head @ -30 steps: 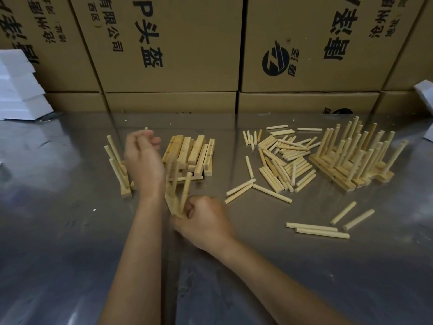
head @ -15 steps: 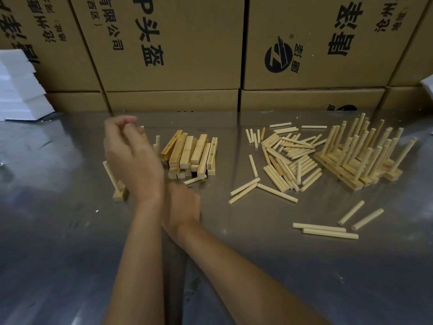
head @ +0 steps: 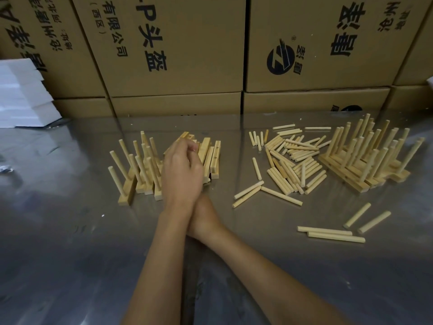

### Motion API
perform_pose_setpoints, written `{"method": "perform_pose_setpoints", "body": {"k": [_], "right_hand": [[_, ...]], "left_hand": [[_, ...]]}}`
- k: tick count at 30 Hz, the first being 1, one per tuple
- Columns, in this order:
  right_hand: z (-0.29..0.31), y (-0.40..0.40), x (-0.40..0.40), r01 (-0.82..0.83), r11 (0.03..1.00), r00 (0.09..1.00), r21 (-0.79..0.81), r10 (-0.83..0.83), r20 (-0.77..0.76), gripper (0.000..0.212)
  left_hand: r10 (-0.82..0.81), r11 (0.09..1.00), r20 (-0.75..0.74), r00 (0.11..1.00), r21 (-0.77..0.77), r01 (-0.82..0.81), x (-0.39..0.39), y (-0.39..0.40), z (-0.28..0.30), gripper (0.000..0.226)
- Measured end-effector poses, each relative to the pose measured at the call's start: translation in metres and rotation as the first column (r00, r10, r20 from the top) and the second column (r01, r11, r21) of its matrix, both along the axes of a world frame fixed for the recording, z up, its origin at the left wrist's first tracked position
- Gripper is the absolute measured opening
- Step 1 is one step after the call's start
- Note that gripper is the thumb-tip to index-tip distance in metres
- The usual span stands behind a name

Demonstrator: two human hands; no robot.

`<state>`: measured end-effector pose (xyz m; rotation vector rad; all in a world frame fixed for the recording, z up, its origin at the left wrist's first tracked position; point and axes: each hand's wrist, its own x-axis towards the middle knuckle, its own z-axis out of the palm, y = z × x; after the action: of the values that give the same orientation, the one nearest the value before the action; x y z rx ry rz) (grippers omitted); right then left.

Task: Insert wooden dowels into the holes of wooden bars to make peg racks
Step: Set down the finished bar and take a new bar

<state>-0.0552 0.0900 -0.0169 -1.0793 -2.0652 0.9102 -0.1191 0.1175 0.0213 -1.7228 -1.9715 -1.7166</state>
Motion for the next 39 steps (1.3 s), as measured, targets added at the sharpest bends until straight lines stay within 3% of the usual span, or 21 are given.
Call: {"method": "perform_pose_setpoints", "body": {"k": [4,8,13,17,22,31,34,36,39], "right_hand": [[0.0,0.003,0.035,-0.002,0.99,0.998,-0.143,-0.007,-0.063,0.015],[0.004,-0.001,0.071,-0.037,0.957,0.988,-0.288,-0.008,-0.155,0.023],[0.009,0.007,0.123,0.101,0.901,0.951,-0.423,-0.211,-0.224,0.024],[0.012,0.019,0.147,0.179,0.878,0.891,-0.444,-0.336,-0.305,0.024],[0.014,0.024,0.151,0.177,0.852,0.863,-0.493,-0.375,-0.339,0.022],[0.024,0.027,0.162,0.206,0.825,0.819,-0.527,-0.44,-0.368,0.019],[0.024,0.029,0.165,0.217,0.812,0.795,-0.542,-0.469,-0.385,0.018],[0.024,0.031,0.166,0.201,0.801,0.763,-0.564,-0.489,-0.422,0.016],[0.027,0.035,0.171,0.193,0.792,0.693,-0.579,-0.528,-0.49,0.024]], "left_hand": [[-0.054,0.978,-0.096,0.994,-0.208,0.033,0.003,0.008,-0.016,0.029],[-0.002,0.972,-0.329,0.944,-0.221,-0.075,0.007,0.014,-0.026,0.028],[0.056,0.948,-0.583,0.811,-0.224,-0.227,0.017,0.022,-0.036,0.031],[0.05,0.916,-0.665,0.745,-0.267,-0.3,0.023,0.025,-0.042,0.042],[0.082,0.95,-0.625,0.777,-0.187,-0.25,0.025,0.025,-0.041,0.033],[0.046,0.957,-0.566,0.823,-0.21,-0.198,0.037,0.018,-0.035,0.008],[0.018,0.989,-0.438,0.899,-0.123,-0.079,0.04,0.013,-0.029,0.006],[-0.028,0.997,-0.32,0.947,-0.082,0.001,0.047,0.007,-0.025,0.016],[-0.214,0.975,-0.106,0.971,-0.082,0.206,0.064,-0.002,-0.024,0.019]]}}
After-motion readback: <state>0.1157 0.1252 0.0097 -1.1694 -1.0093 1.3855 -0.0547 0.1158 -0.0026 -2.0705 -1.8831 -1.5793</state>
